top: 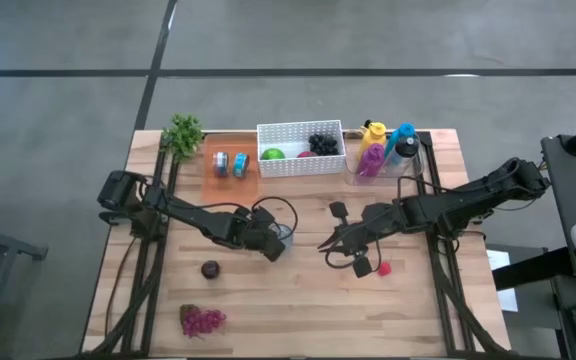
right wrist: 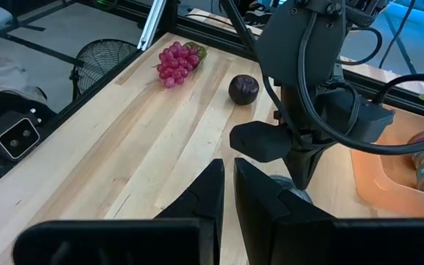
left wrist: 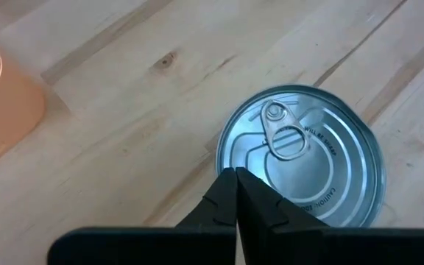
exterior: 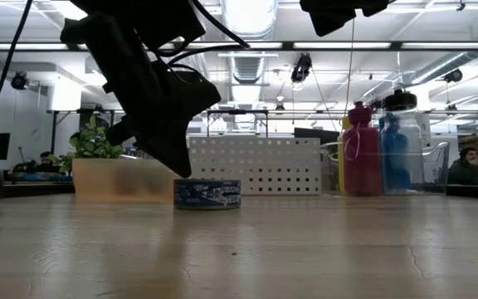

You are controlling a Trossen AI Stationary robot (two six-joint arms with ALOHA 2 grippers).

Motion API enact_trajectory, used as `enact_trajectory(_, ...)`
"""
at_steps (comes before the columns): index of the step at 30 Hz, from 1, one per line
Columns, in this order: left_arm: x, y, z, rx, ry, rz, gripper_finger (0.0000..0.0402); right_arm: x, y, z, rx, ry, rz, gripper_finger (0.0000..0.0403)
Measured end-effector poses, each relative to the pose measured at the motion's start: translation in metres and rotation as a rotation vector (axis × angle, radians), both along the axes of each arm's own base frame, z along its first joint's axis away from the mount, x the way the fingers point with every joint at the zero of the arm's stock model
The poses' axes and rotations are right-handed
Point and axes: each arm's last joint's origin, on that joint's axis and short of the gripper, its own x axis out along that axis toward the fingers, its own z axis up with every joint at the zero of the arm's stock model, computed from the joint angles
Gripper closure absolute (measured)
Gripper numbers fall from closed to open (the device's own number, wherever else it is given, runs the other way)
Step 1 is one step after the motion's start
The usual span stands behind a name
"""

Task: Pick & Place Food Item
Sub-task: Put the blue tuna can into the orange bin

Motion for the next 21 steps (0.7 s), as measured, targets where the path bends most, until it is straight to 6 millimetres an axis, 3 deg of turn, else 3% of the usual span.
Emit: enact_trajectory(21, -0.0023, 0.0012, -0.0002, 0.022, 0.011, 0.029, 0.04, 0.0, -0.0001, -0.0002, 0.0, 0.001, 0.0, 0.0374)
